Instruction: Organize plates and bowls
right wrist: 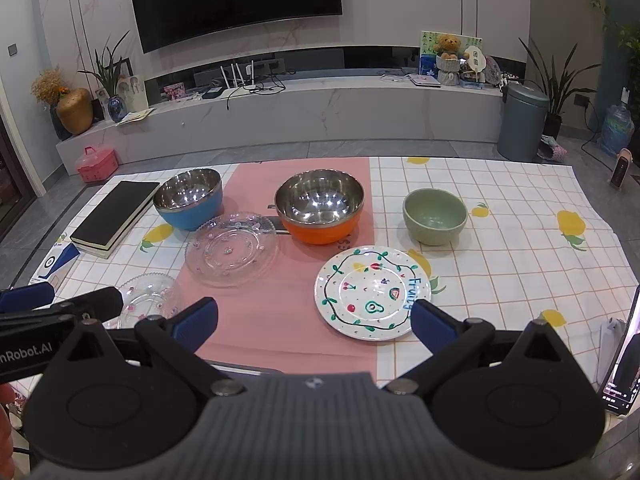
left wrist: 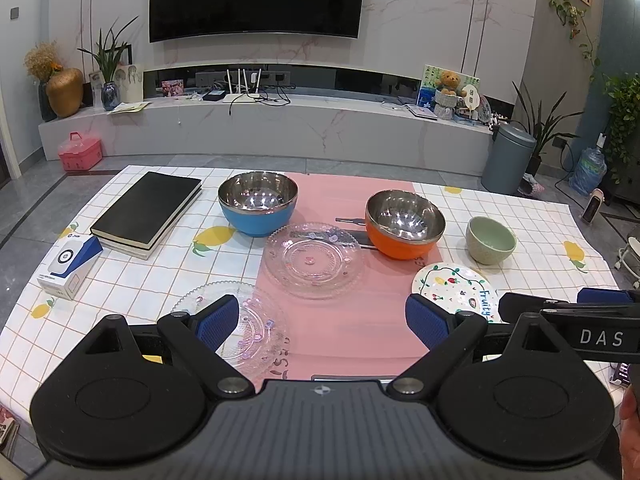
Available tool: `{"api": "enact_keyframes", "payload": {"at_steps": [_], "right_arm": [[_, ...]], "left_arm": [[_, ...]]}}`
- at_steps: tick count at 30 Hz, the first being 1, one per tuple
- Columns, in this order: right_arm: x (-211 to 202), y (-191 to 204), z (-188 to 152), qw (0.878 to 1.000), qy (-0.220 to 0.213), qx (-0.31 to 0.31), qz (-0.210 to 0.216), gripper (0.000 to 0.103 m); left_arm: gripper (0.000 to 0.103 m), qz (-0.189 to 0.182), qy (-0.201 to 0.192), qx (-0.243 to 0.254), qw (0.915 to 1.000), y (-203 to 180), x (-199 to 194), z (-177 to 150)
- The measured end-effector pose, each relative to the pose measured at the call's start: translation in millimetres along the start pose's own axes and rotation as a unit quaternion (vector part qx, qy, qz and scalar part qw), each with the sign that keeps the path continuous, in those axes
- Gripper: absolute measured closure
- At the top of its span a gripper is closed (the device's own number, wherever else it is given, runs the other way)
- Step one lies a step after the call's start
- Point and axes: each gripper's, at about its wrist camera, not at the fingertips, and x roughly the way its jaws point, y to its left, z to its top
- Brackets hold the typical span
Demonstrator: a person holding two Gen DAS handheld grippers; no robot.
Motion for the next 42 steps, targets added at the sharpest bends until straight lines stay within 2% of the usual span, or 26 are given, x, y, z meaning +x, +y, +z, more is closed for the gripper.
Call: {"api": "enact_keyframes", "payload": {"at_steps": [35, 42], "right_arm": [[3.1, 1.9, -1.4, 1.000, 0.007, -0.001, 0.000, 0.003], [8.8, 5.2, -4.6, 1.000, 0.002, -0.005, 0.006, 0.003]], "left_arm": [[0.000, -0.002, 0.004, -0.002, 1.0000, -2.3, 3.1, -2.0], [0.001, -0.015, 0.010, -0.016, 0.9997, 4.5, 5.8, -5.8]]}}
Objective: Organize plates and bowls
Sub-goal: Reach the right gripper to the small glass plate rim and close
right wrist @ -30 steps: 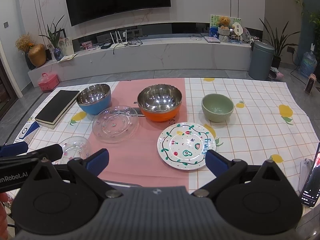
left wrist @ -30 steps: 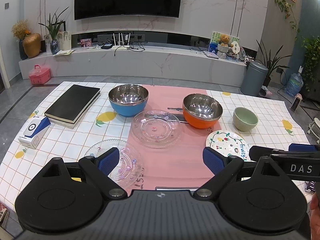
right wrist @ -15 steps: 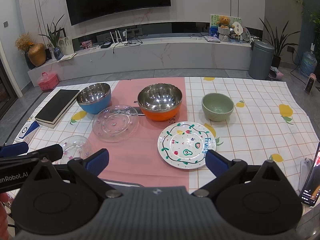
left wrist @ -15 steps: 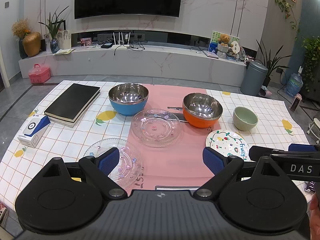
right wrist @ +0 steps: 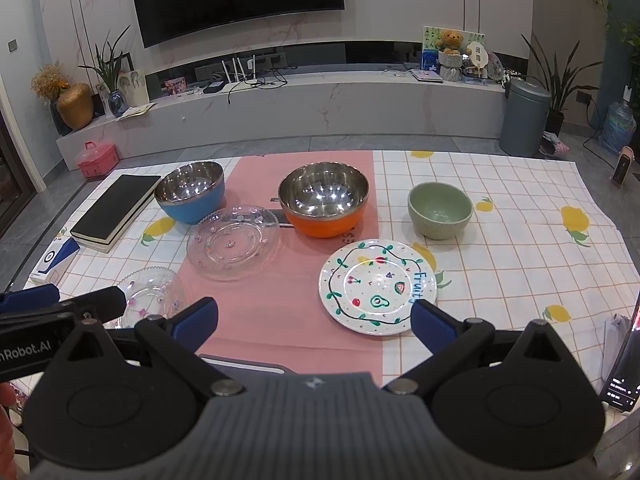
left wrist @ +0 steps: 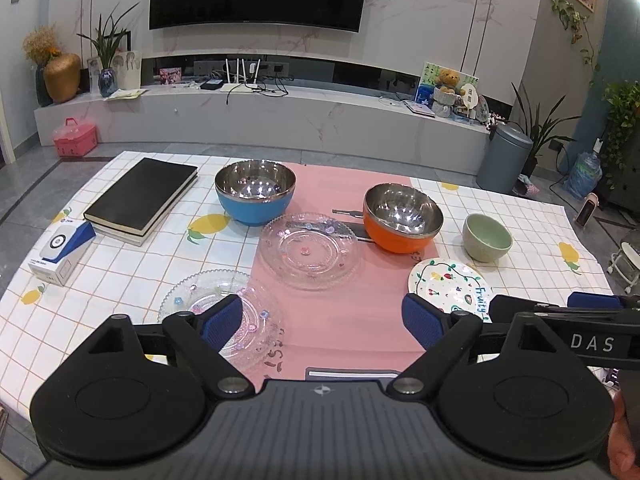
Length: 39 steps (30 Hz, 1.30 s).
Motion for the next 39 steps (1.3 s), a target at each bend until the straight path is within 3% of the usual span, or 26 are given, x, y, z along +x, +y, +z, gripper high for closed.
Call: {"api": "enact_keyframes", "payload": {"at_steps": [10, 15, 19, 27, 29, 35, 39], "right_arm": [[27, 16, -5, 0.999, -0.005, -0.015, 0.042, 0.003], [48, 35, -5, 0.996, -0.004, -0.034, 0.079, 0.010], [74, 54, -9, 0.992, 0.001, -0.056, 0.116, 0.024], [141, 84, -14, 0.983, 0.071, -0.031, 0.169, 0.061], [153, 92, -15, 0.982, 0.079, -0.033, 0.170, 0.066], [183, 104, -15, 0.979, 0.110, -0.014, 0.171, 0.066], [194, 108, -15, 0.978, 0.118, -0.003, 0.174, 0.066]], "left_arm": [[0.022, 0.000, 0.007, -0.006, 1.0000, 24, 17, 1], [0.028, -0.005, 0.009, -0.018, 0.9998, 48, 28, 2], [0.035, -0.004, 0.019, -0.025, 0.9995, 69, 41, 1], [0.047, 0.028, 0.043, -0.049, 0.9975, 116, 74, -3], [0.048, 0.035, 0.052, -0.059, 0.9963, 130, 83, -7], [0.048, 0.048, 0.072, -0.087, 0.9925, 155, 100, -15], [0.040, 0.049, 0.077, -0.096, 0.9912, 164, 108, -20]]}}
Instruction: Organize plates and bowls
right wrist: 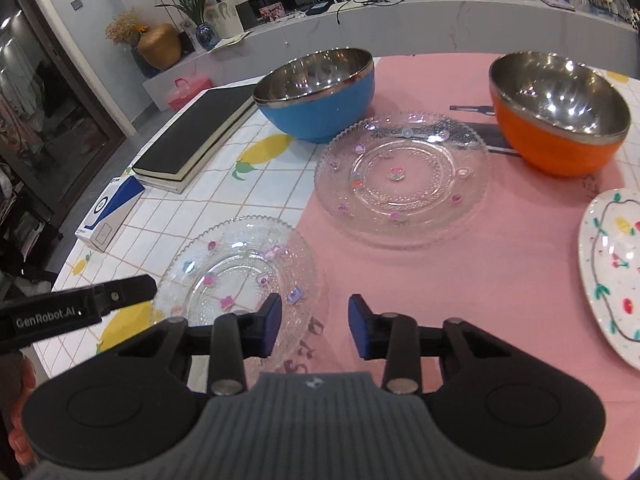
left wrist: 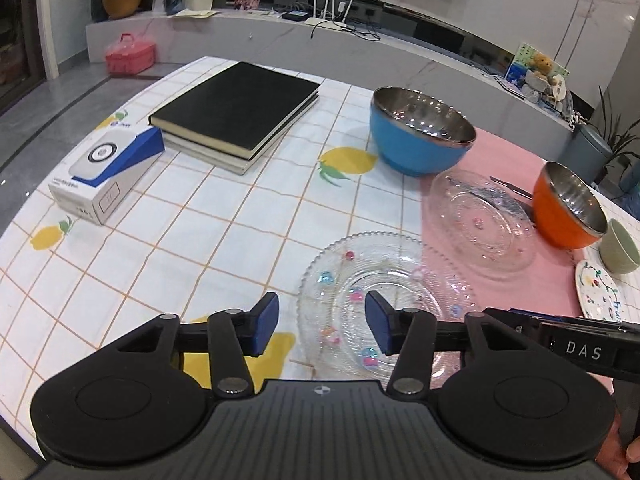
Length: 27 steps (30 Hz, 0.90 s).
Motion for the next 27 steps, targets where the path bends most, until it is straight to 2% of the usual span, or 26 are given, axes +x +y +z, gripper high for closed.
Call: {"api": "enact_keyframes", "payload": {"at_steps": [3, 8, 11, 14, 16, 17, 21, 27], "right_arm": [[7, -2, 0, 1.000, 0.003, 0.017, 0.006, 0.065], [17, -5, 0, 0.999, 0.007, 0.036, 0.008, 0.066], [20, -6, -2, 0.999, 0.008, 0.043, 0.017, 0.075], [21, -7, -3, 0.998, 0.009, 0.049, 0.025, 0.083], [22, -10, -4, 0.998, 0.008, 0.059, 0.029, 0.087], [22, -12, -4, 0.997, 0.008, 0.063, 0.031, 0.089], [22, -16, -4, 0.997, 0.007, 0.072, 0.036, 0.094], [18, -21, -2, 0.995, 0.013, 0.088, 0.038, 0.096]], "left_arm": [[0.037, -0.007, 0.000, -0.019, 0.9998, 6, 6, -1], [0.036, -0.014, 0.004, -0.043, 0.9990, 15, 16, -5], [0.038, -0.024, 0.006, -0.050, 0.9985, 16, 21, -6], [0.050, -0.031, 0.012, -0.053, 0.9980, 15, 26, -6], [0.066, -0.031, 0.016, -0.052, 0.9980, 14, 29, -7], [0.068, -0.033, 0.019, -0.052, 0.9979, 14, 31, -8], [0.075, -0.036, 0.014, -0.054, 0.9978, 13, 31, -11], [0.075, -0.028, 0.014, -0.055, 0.9980, 6, 29, -12]]}}
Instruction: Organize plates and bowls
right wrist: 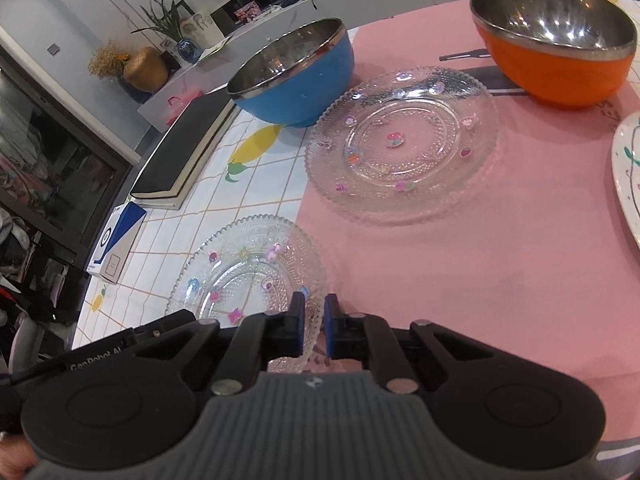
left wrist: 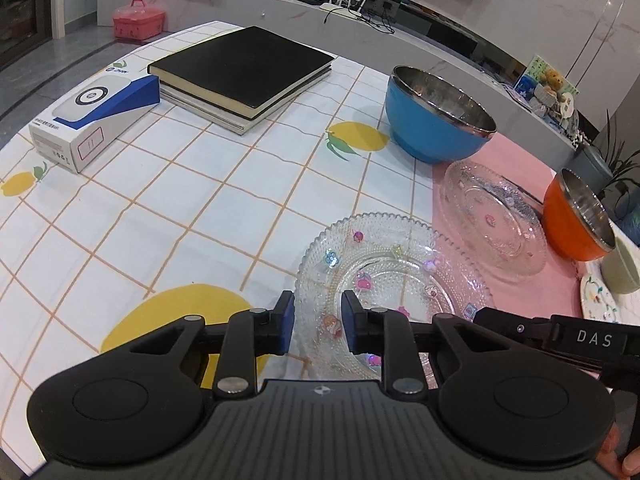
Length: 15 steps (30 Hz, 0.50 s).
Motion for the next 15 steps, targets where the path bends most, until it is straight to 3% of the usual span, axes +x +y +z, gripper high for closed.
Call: {"api": "enact_keyframes", "payload": {"at_steps": [15], "right_arm": [[-85, -53, -19, 0.999, -0.016, 0.039, 0.004, 0.097]], "left_arm": [[0.075, -0.048, 0.016, 0.018, 0.9986, -60, -30, -34]]}}
